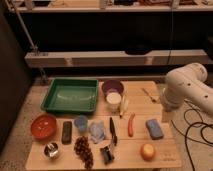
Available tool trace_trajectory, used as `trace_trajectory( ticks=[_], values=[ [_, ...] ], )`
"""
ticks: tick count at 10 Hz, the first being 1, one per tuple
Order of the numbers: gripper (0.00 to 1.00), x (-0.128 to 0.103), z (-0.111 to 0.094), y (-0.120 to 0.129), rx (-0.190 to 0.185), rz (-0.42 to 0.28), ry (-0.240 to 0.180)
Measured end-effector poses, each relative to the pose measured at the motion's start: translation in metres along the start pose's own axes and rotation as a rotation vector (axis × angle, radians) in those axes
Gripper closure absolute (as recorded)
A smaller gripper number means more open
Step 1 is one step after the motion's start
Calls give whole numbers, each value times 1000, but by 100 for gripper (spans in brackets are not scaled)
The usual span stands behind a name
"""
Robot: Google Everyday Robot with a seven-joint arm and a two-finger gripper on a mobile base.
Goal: Place apple in purple bowl
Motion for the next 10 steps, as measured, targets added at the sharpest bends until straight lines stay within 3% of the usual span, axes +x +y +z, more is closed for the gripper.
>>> trace_trajectory(
  ticks=[7,10],
  values=[
    [35,0,0,0,-2,0,-2],
    [35,0,3,31,-25,-28,5]
  ],
)
